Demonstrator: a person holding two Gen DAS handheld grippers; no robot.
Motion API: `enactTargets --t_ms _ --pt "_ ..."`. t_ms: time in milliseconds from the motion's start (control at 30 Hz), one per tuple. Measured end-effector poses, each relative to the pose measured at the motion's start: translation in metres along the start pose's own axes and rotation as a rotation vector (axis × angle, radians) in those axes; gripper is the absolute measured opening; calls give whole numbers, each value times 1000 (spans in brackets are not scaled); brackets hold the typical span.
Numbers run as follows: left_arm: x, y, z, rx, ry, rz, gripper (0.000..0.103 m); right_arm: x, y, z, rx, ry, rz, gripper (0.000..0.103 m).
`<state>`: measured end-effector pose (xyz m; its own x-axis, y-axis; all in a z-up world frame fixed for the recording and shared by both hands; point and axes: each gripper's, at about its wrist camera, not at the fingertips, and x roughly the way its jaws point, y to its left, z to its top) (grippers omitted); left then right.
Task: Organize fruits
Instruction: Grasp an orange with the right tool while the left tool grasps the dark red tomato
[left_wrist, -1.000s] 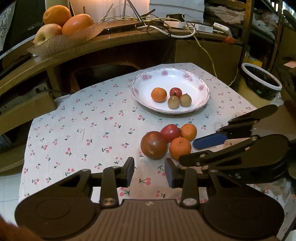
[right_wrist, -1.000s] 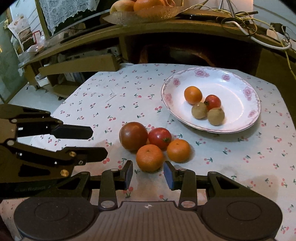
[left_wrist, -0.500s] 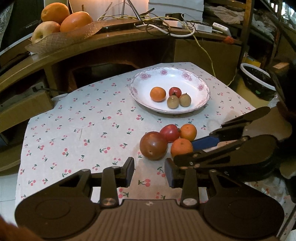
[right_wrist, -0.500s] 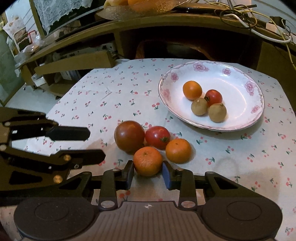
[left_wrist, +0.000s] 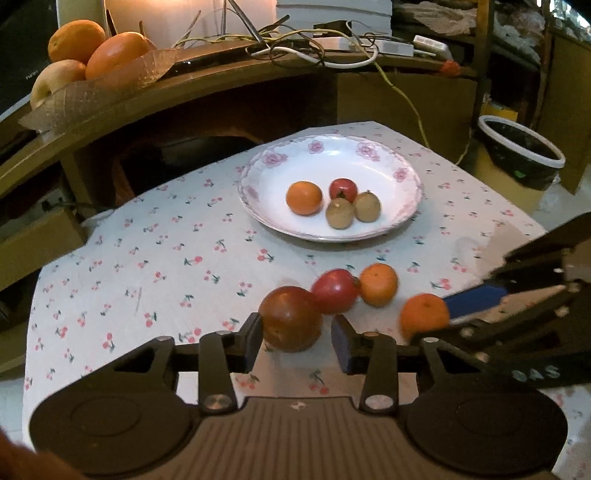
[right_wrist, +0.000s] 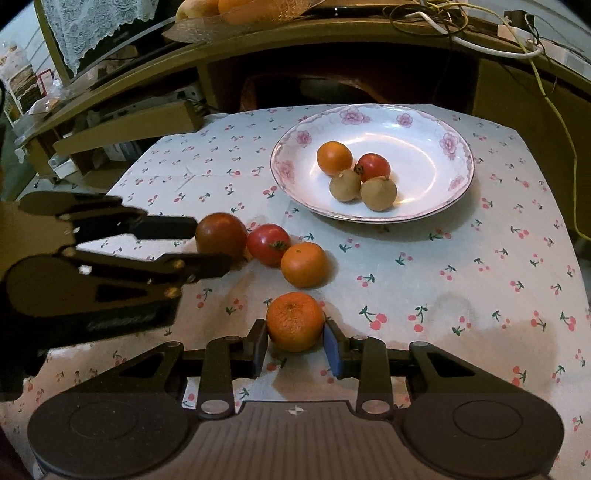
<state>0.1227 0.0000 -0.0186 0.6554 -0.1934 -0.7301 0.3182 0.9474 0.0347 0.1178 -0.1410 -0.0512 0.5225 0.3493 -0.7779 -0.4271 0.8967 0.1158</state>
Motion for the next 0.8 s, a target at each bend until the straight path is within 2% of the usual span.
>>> enactTargets --t_ms 500,800 --pt "29 12 3 -37 16 27 48 1 -1 2 8 1 8 34" --pt "30 15 4 -76 17 21 45 -1 -3 1 5 -2 1 33"
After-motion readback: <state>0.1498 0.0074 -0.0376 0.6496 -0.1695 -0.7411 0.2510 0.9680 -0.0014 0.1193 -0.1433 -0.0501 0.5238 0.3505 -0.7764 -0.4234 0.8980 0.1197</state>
